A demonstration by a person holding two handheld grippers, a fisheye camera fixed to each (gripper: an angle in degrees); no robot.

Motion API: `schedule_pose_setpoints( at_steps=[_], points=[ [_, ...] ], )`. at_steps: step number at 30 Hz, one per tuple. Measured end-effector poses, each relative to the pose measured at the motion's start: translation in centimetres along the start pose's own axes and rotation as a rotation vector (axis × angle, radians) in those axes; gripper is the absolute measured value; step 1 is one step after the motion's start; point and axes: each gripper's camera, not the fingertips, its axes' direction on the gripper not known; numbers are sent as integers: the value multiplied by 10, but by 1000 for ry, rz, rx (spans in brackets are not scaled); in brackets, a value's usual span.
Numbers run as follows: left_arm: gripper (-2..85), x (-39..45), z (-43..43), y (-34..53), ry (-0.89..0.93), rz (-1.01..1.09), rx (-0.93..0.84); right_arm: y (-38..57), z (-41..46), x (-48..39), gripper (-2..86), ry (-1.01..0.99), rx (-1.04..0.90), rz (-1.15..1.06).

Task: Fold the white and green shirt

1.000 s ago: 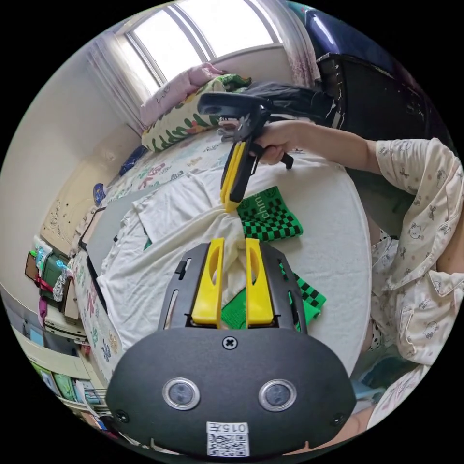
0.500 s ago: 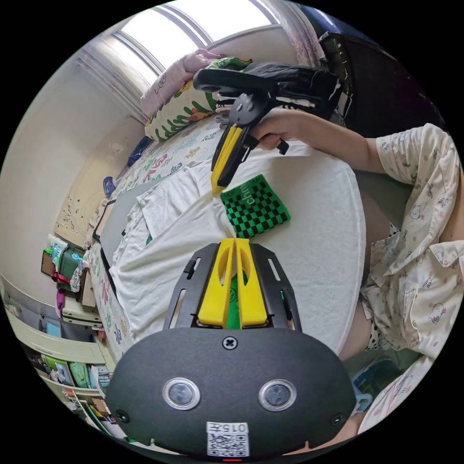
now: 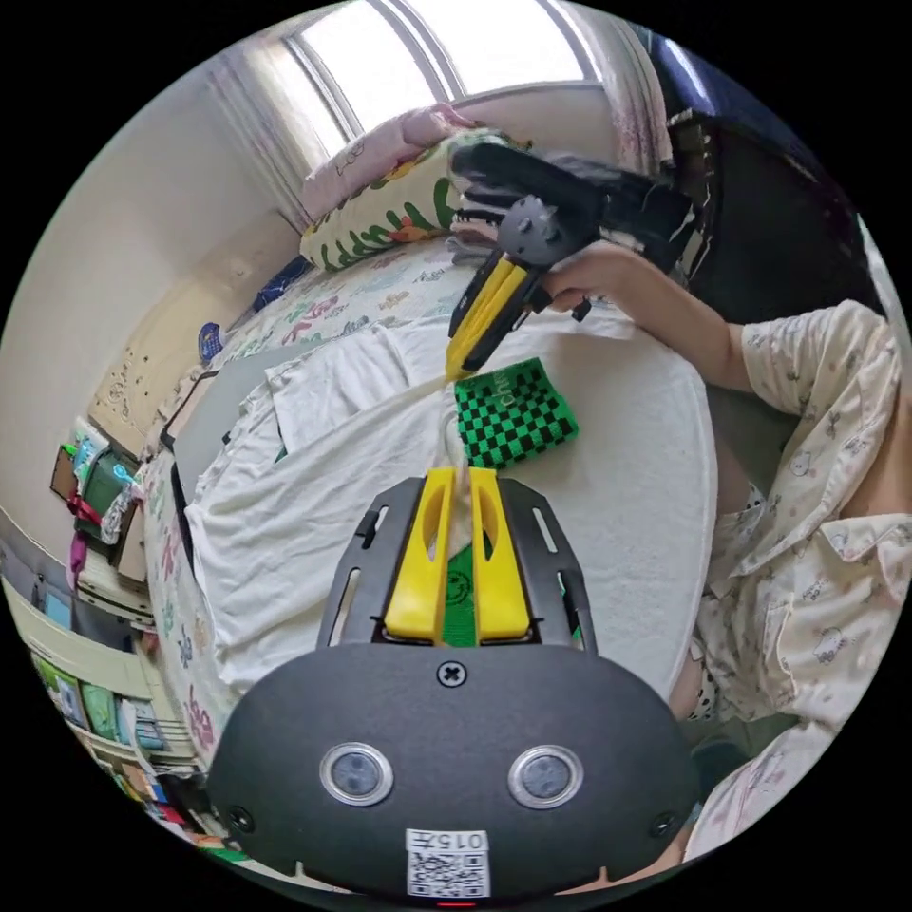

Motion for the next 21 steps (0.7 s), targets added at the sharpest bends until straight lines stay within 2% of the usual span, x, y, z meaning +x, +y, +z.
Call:
schedule_pose_setpoints(
  at_steps=[2, 3, 5, 8, 10, 13, 16, 21],
  points=[
    [9, -47, -49, 15, 0, -119, 199, -1, -14, 13, 35, 3, 27, 35],
    [10, -60, -61, 20, -16, -153, 245, -2, -21, 18, 46, -10, 57, 50],
    [14, -120, -90, 36, -104, -306, 347, -9, -48, 44, 75, -94, 221, 111],
    [21, -197, -81, 42, -238, -510, 326, -32, -60, 74, 103, -67, 375, 179],
    [28, -241, -58, 39, -294, -598, 285, -59, -49, 95, 103, 14, 383, 257],
    [49, -313, -10, 22, -274, -692, 168, -119, -7, 128, 109, 87, 296, 331],
    [72, -369, 32, 3, -257, -760, 31, -175, 41, 154, 132, 120, 202, 315],
    [86, -423, 62, -19, -270, -796, 27, -229, 98, 205, 132, 77, 159, 442]
  ],
)
